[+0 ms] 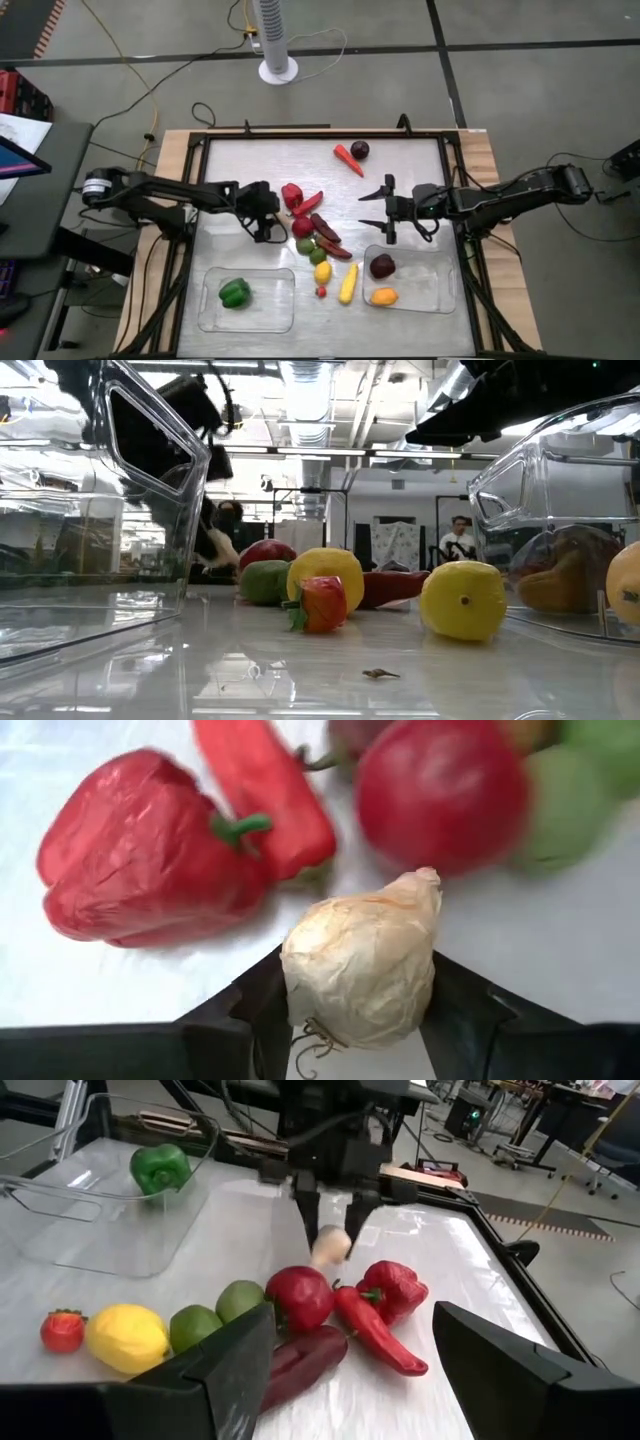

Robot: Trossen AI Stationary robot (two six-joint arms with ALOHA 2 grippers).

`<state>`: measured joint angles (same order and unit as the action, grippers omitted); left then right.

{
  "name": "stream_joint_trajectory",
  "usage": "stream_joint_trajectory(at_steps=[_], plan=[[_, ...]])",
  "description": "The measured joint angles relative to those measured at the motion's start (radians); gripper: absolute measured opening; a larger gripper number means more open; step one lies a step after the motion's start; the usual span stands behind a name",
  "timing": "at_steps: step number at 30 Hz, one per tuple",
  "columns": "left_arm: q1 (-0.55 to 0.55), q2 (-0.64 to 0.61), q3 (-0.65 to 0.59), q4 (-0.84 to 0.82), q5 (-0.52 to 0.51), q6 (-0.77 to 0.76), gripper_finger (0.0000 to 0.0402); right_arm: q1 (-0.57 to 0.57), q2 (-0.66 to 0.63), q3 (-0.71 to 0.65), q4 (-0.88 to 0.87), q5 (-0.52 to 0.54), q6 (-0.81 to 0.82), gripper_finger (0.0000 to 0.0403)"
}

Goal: Sort produce into baskets
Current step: Put the white garlic into the left transparent bin

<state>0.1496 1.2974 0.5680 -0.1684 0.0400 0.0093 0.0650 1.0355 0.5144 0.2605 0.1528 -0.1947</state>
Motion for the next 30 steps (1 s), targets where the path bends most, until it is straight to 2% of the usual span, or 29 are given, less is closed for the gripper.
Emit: stream_joint_trajectory(at_steps=[4, 10, 12, 18, 23, 27, 30], plan=[[-0.048, -0.084, 0.043, -0.103, 0.030, -0.089, 0.0164, 0.000, 0.000, 0.000, 0.001, 0.000, -0.007, 0.0297], [-0.204, -0.199, 0.051, -0.077, 0.164, -0.299, 0.0165, 0.000, 0.000, 0.000, 0.012, 0.000, -0.017, 0.0297], [-0.275, -0.217, 0.051, -0.058, 0.145, -0.362, 0.0165, 0.000, 0.000, 0.000, 0.012, -0.001, -0.024, 0.0297], [-0.486, -0.193, 0.051, -0.021, -0.037, -0.475, 0.0172, -0.002, 0.000, 0.000, 0.028, -0.001, -0.047, 0.0297], [-0.588, -0.152, 0.051, 0.010, -0.133, -0.587, 0.0221, -0.002, 0.000, 0.000, 0.035, -0.001, -0.050, 0.0297], [-0.630, -0.136, 0.051, 0.014, -0.110, -0.660, 0.0280, -0.009, 0.000, 0.000, 0.040, -0.001, -0.050, 0.0297], [-0.641, -0.135, 0.051, 0.023, -0.099, -0.662, 0.0308, -0.024, 0.000, 0.000, 0.038, 0.000, -0.051, 0.0297]])
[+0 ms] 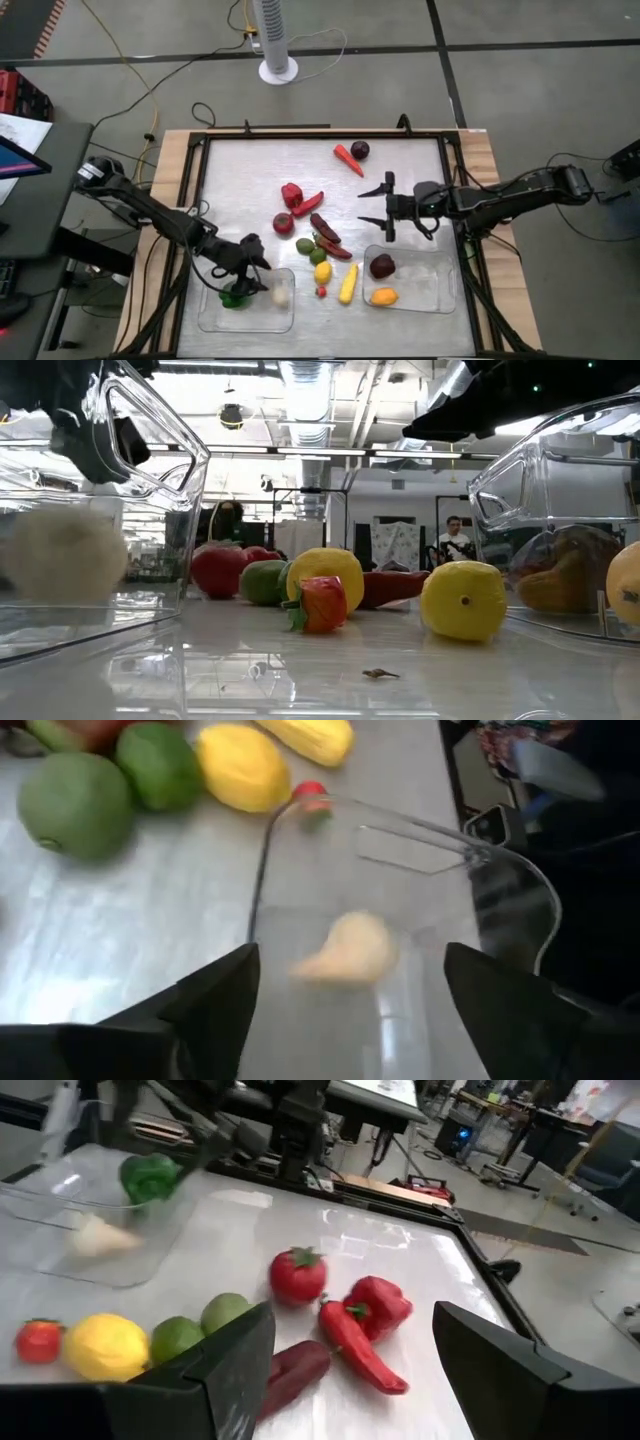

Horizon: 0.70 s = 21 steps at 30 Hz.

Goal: Sort produce into baskets
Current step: Put the white garlic into the left transparent bin, then put the red tomato into the right transparent bin

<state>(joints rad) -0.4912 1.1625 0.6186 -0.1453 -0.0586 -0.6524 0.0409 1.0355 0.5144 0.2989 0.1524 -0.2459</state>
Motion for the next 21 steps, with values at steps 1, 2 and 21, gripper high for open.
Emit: stream_joint_trajectory(at_steps=[1, 2, 21], plan=[[0.003, 0.000, 0.000, 0.001, -0.021, 0.010, 0.0312, -0.007, 0.000, 0.000, 0.000, 0.000, 0.000, 0.0297], [0.011, -0.001, 0.000, 0.000, -0.054, 0.023, 0.0313, -0.014, 0.000, 0.000, 0.002, 0.000, 0.000, 0.0297], [0.342, 0.037, -0.001, -0.015, -0.340, 0.369, 0.0348, -0.033, 0.000, 0.000, -0.002, -0.047, 0.028, 0.0297]])
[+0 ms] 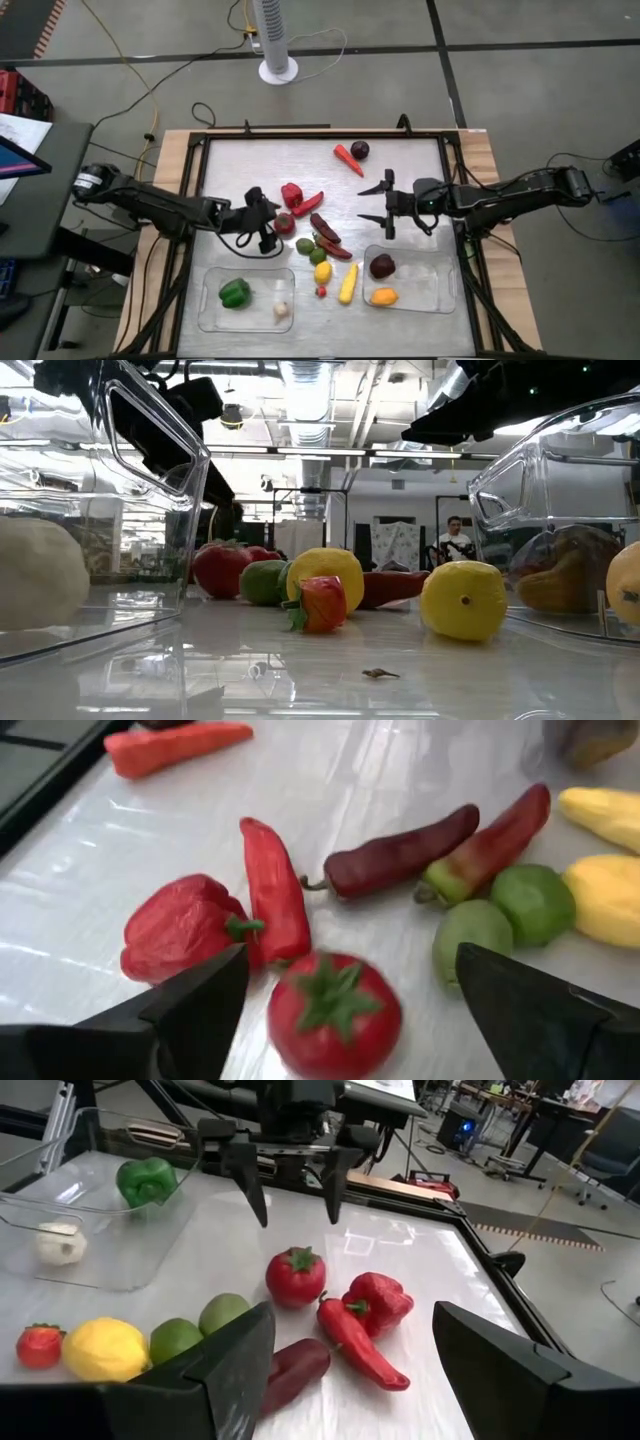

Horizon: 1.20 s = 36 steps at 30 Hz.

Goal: Sort produce into baskets
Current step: Put the red tomato into the right transparent bin

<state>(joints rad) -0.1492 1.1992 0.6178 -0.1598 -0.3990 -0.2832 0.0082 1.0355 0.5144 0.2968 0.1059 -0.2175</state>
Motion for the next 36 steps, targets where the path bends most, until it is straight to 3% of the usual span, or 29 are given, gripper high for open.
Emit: stream_joint_trajectory(at_steps=[6, 16, 20, 23, 29, 36], plan=[[0.033, 0.074, -0.001, 0.013, 0.026, 0.004, 0.0396, 0.008, 0.000, 0.000, 0.000, -0.002, 0.021, 0.0297], [0.049, 0.263, 0.000, 0.044, 0.076, 0.095, 0.0391, 0.018, 0.000, 0.000, -0.005, -0.002, 0.038, 0.0297], [0.060, 0.293, 0.000, 0.048, 0.043, 0.095, 0.0386, 0.016, 0.000, 0.000, -0.004, -0.002, 0.037, 0.0297], [0.061, 0.293, 0.000, 0.102, 0.021, 0.099, 0.0368, 0.016, 0.000, 0.000, -0.004, -0.002, 0.034, 0.0297], [0.058, 0.293, 0.007, 0.178, 0.095, 0.104, 0.0295, 0.016, 0.000, 0.000, -0.004, -0.002, 0.031, 0.0297], [0.058, 0.292, 0.118, -0.034, 0.096, 0.141, 0.0195, 0.009, -0.002, 0.000, -0.002, 0.012, 0.010, 0.0297]])
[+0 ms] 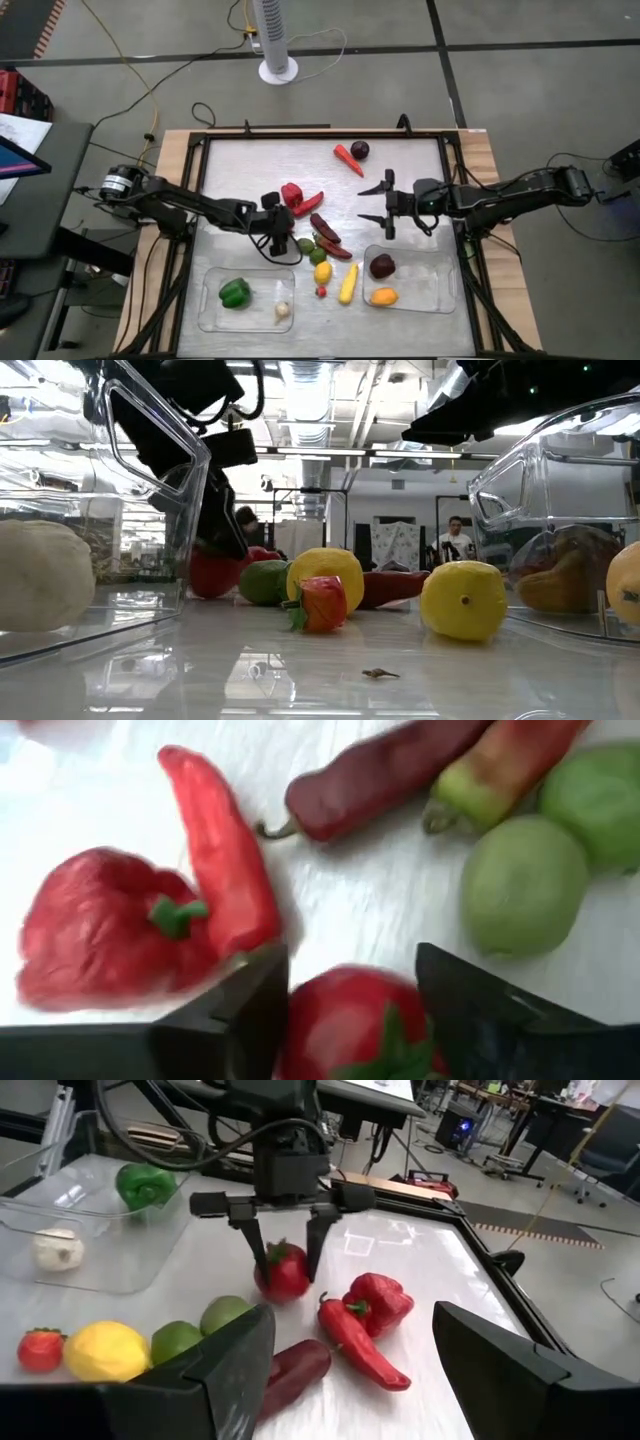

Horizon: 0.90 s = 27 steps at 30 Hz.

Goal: Sort produce into baskets
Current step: Put the red tomato into the right transparent bin

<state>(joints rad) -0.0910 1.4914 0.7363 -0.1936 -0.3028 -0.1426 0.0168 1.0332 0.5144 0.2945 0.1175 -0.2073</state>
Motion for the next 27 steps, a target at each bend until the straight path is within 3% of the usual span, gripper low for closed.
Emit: stream_joint_trajectory(at_steps=[4, 8, 14, 21, 27], plan=[[0.000, 0.000, 0.035, -0.019, -0.024, 0.006, 0.0168, 0.000, 0.000, 0.000, 0.000, 0.000, -0.002, 0.0297], [0.002, 0.000, 0.055, -0.015, -0.043, -0.001, 0.0176, 0.000, 0.000, 0.000, 0.000, 0.000, -0.002, 0.0297], [0.002, -0.006, 0.101, -0.063, -0.062, -0.001, 0.0236, 0.001, 0.000, 0.000, -0.001, 0.000, -0.002, 0.0297], [0.002, -0.007, 0.125, -0.236, -0.017, -0.065, 0.0319, 0.001, 0.000, 0.000, -0.002, -0.001, 0.008, 0.0297], [0.002, -0.007, 0.031, -0.126, 0.038, -0.085, 0.0360, 0.003, 0.000, 0.000, -0.001, -0.010, 0.024, 0.0297]])
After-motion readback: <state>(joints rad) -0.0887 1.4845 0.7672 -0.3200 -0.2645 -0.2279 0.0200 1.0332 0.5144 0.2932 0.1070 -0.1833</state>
